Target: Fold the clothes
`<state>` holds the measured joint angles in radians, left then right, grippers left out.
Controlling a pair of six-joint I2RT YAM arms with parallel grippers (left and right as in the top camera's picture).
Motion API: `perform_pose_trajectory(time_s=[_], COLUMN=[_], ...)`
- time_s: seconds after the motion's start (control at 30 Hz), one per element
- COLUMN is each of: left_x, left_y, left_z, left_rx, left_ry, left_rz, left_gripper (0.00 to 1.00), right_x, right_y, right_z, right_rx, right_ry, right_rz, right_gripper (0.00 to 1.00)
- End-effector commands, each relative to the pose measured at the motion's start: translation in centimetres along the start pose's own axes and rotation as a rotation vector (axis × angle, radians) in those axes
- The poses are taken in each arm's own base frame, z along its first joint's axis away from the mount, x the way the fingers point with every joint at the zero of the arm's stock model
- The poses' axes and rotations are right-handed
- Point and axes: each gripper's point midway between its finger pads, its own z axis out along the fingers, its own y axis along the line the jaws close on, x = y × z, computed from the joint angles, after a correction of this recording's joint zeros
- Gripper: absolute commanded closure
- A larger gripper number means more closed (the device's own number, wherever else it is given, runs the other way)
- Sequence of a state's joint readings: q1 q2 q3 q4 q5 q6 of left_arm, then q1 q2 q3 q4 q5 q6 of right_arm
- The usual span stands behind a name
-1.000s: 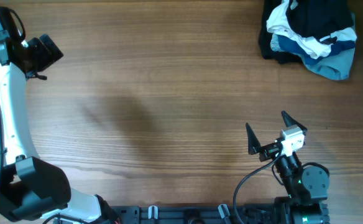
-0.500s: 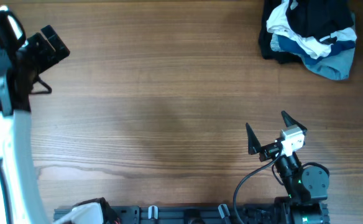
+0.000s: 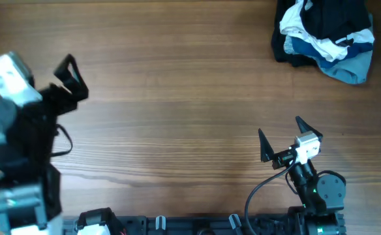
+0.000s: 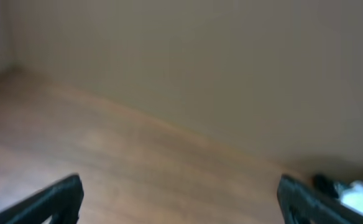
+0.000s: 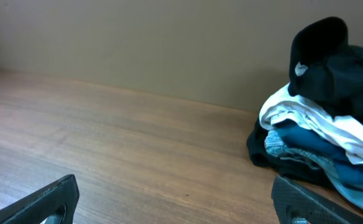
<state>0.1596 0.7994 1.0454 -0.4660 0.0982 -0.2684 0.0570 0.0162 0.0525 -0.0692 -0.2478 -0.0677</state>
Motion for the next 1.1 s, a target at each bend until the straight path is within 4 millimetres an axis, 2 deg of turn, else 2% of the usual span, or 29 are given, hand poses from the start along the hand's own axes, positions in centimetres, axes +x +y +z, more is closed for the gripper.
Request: perform_pose_trajectory(time_s=[0.0, 0.2, 0.3, 0.7, 0.87, 1.07], left_x=[5.7, 10.6, 12.0, 14.3, 14.7, 16.8], left_y=[-0.5, 0.3, 0.8, 1.3, 1.5, 2.0], left_z=[-0.5, -2.2, -2.9, -3.4, -3.1, -2.2], left_rx=[0.142, 0.217, 0.247, 0.306, 0.301, 0.299], left_ry=[-0.012, -0.143, -0.226, -0.341, -0.333, -0.281], left_rz=[0.005, 0.028, 0.04, 0.035, 0.034, 0.03], left_gripper=[0.0, 0.0, 0.0, 0.0, 0.0, 0.0], right_x=[0.1, 0.1, 0.1, 0.1, 0.1, 0.1], right_y=[-0.3, -0.3, -0.3, -0.3, -0.3, -0.3], right_z=[0.0, 0.0, 0.0, 0.0, 0.0, 0.0], right_rx=[0.017, 0.017, 0.017, 0.017, 0.016, 0.017], right_ry=[-0.005, -0.005, -0.005, -0.005, -0.005, -0.005], right_rz=[0.014, 0.015, 0.014, 0.014, 0.014, 0.014], right_gripper=[0.0, 0.0, 0.0, 0.0, 0.0, 0.0])
